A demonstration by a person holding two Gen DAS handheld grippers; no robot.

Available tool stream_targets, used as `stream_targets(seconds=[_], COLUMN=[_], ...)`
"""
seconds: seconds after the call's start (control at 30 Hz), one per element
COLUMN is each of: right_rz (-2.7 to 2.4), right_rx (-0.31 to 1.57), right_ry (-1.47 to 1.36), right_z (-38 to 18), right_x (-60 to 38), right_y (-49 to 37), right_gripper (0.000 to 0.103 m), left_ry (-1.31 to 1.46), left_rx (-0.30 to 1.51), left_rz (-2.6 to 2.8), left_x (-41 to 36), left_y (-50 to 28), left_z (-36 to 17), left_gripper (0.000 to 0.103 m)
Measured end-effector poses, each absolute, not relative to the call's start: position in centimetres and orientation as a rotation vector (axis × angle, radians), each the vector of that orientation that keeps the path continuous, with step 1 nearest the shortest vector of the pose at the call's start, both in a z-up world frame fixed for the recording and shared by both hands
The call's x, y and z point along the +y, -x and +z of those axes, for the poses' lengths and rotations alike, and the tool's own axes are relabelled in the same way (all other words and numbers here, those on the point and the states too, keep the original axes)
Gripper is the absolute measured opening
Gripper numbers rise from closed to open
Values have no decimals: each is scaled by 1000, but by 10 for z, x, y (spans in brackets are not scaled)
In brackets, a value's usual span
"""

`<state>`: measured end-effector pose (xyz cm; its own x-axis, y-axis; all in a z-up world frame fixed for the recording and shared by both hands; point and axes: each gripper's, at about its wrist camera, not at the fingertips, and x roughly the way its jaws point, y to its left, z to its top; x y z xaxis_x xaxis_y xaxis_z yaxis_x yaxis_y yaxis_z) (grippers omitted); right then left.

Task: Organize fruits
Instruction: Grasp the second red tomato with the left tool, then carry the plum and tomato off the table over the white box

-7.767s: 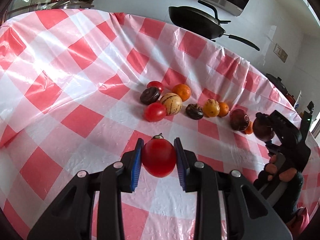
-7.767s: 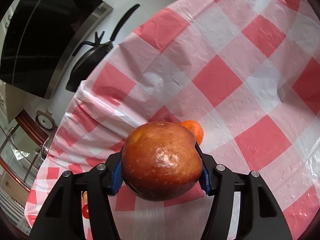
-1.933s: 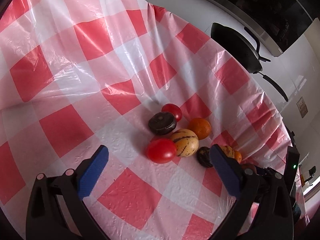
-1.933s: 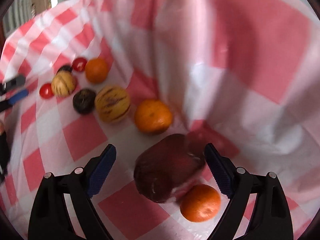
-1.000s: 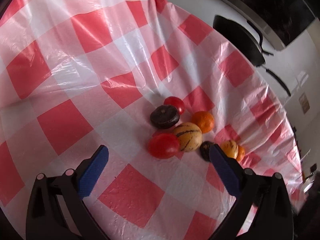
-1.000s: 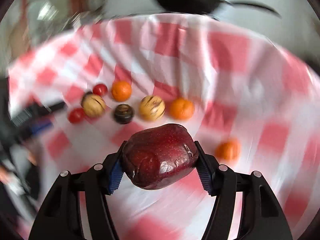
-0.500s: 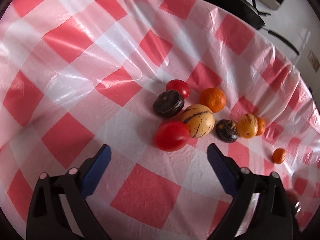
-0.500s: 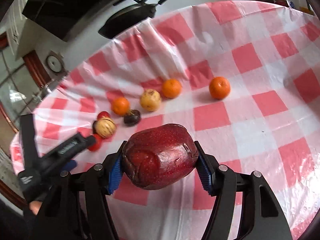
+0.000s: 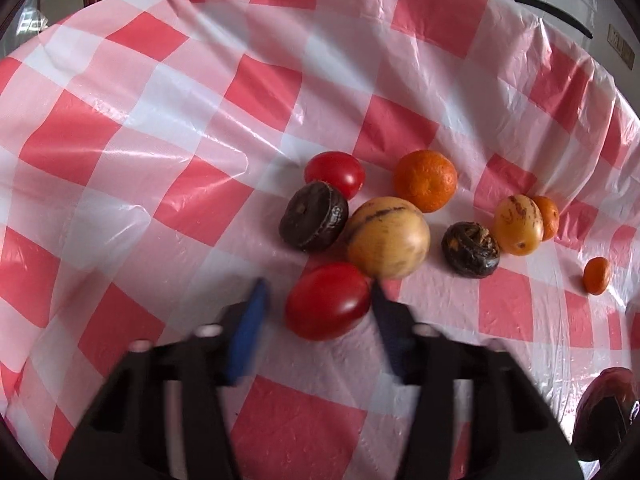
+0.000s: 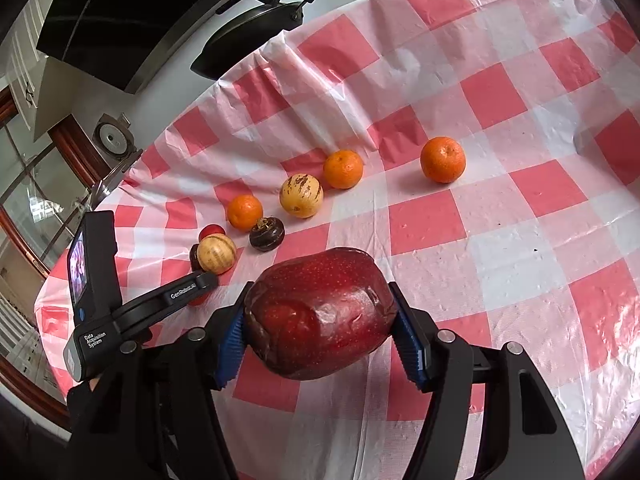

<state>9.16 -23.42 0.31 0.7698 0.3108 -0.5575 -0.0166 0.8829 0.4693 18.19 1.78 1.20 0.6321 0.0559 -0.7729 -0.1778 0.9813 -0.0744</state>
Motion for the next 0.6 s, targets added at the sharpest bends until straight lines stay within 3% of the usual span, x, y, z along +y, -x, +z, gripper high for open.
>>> stream_targets(seconds=[0.6], right_rz=[197], right_rx=[688], right_ry=[-471], right_z=[-1], right_x=[-233], right_y=[-97], right_gripper=[63], left_ry=[279], left_rx=[701], left_rz=[66], left_x=[27], left_y=[-97], left_z=[30], left_gripper=[38])
